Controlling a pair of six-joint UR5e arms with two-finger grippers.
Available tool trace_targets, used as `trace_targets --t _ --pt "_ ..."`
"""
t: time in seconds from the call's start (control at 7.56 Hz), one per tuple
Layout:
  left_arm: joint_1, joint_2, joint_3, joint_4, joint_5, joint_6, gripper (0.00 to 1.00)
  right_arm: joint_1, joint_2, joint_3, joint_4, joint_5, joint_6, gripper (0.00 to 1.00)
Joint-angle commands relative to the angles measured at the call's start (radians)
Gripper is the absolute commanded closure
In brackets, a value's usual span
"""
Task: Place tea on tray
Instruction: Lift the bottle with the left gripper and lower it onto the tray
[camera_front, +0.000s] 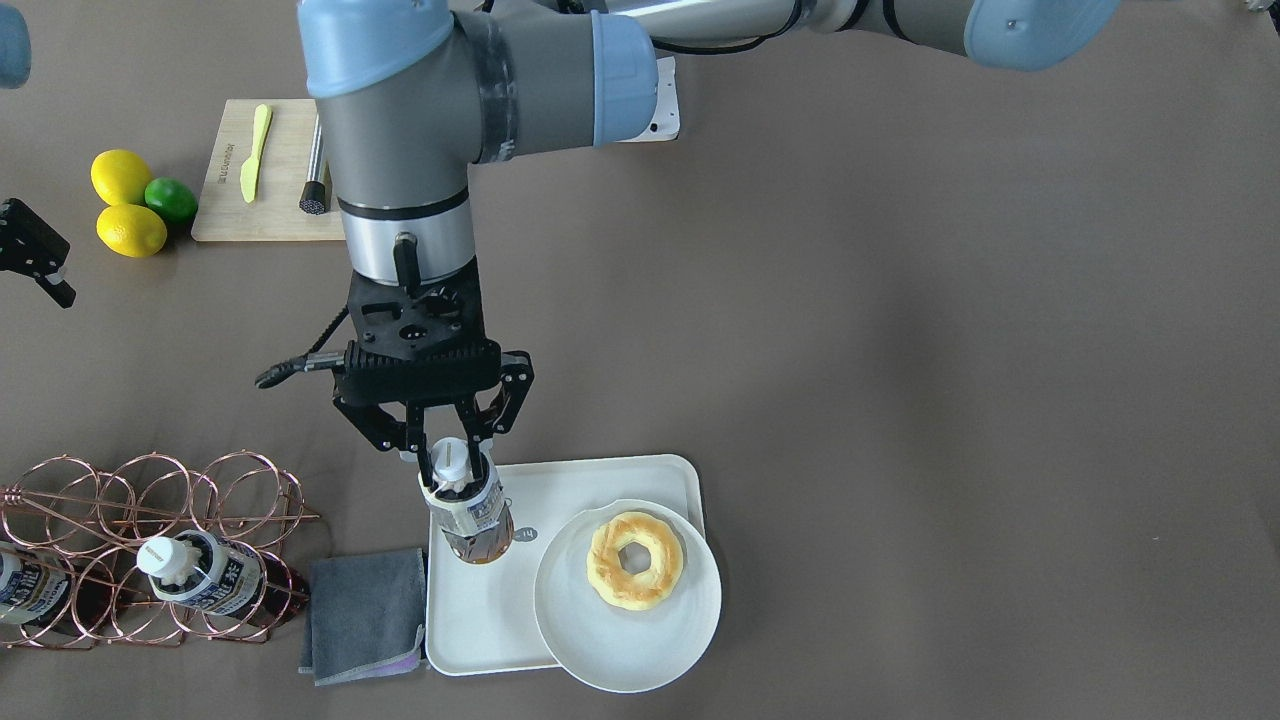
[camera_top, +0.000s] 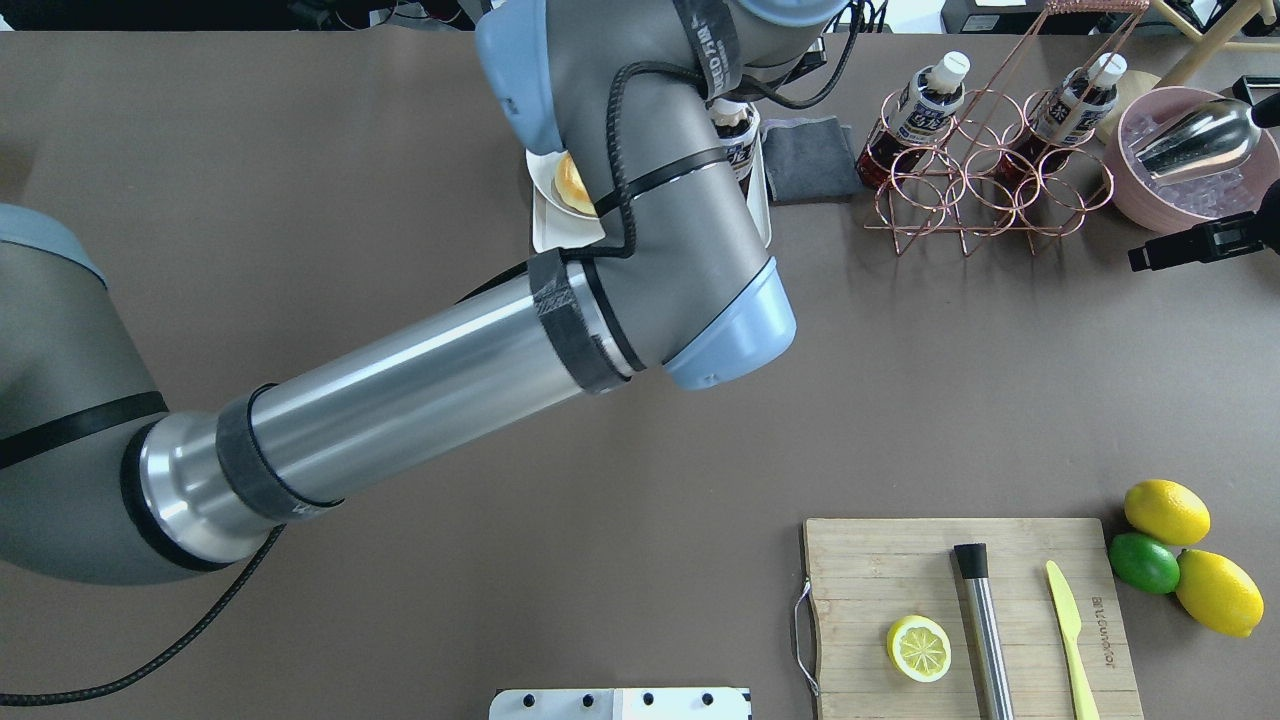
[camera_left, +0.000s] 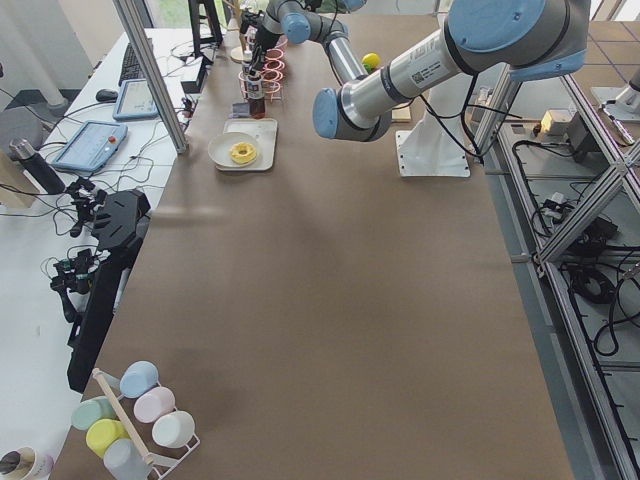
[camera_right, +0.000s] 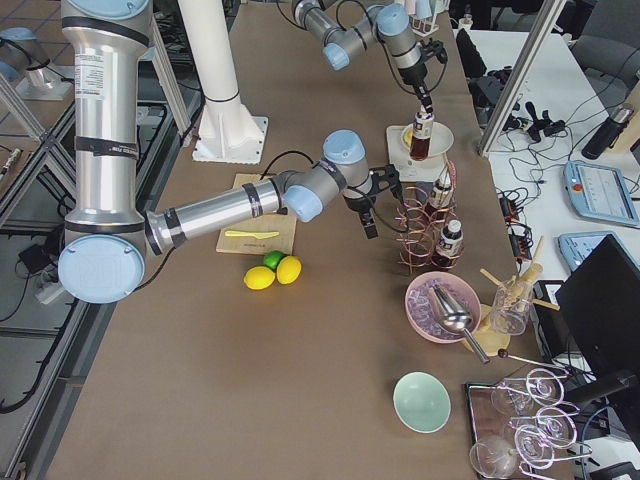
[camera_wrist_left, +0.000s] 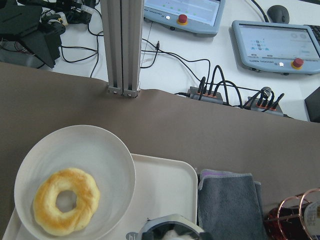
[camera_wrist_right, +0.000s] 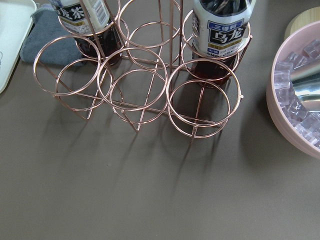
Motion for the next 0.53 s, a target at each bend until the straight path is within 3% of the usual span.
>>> trace_targets --t 0.0,0.4 --pt "-0.014 -0.061 0.212 -0.111 0.038 0.015 1.00 -0.001 0.003 -0.012 0.001 0.001 0.002 0.00" --pt "0.024 -0.068 0.232 -0.113 0.076 0.012 1.00 -0.001 0.007 -0.015 0.001 0.001 0.008 0.00"
